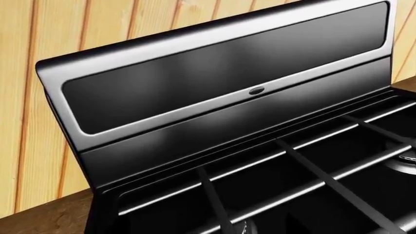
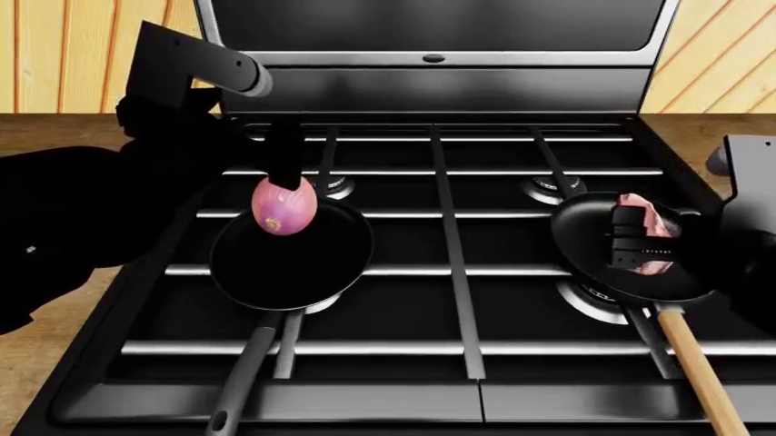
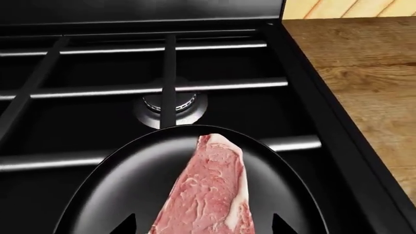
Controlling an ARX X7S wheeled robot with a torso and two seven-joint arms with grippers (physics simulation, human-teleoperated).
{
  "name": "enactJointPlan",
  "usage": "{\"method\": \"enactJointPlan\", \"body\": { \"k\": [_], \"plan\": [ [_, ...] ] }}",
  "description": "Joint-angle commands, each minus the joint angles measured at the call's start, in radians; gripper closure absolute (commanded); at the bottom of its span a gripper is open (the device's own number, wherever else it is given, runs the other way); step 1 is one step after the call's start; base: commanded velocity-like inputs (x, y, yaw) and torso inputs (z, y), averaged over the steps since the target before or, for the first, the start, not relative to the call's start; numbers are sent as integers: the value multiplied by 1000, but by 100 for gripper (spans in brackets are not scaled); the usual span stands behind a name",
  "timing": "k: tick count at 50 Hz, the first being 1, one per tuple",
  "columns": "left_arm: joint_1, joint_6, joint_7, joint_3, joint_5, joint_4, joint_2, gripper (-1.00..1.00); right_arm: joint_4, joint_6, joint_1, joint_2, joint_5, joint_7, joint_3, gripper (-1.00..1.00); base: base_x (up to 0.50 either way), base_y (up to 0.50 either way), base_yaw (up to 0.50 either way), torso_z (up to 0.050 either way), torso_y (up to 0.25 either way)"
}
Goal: Place both pans onto different burners. Then place the onion and the steak on different pans.
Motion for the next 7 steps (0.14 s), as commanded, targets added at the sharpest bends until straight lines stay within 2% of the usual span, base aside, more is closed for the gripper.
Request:
{"method": "enactJointPlan", "body": {
  "k": [1,7],
  "plan": [
    [-2,1,2,-1,0,-2,0,-100,1,47,81,-4,13,16,3,-100,0,0,0,0,0],
    [-5,1,1,-5,-2,-3,-1,-100,-8,65,131,7,40,37,21,-100,0,0,0,0,0]
  ]
}}
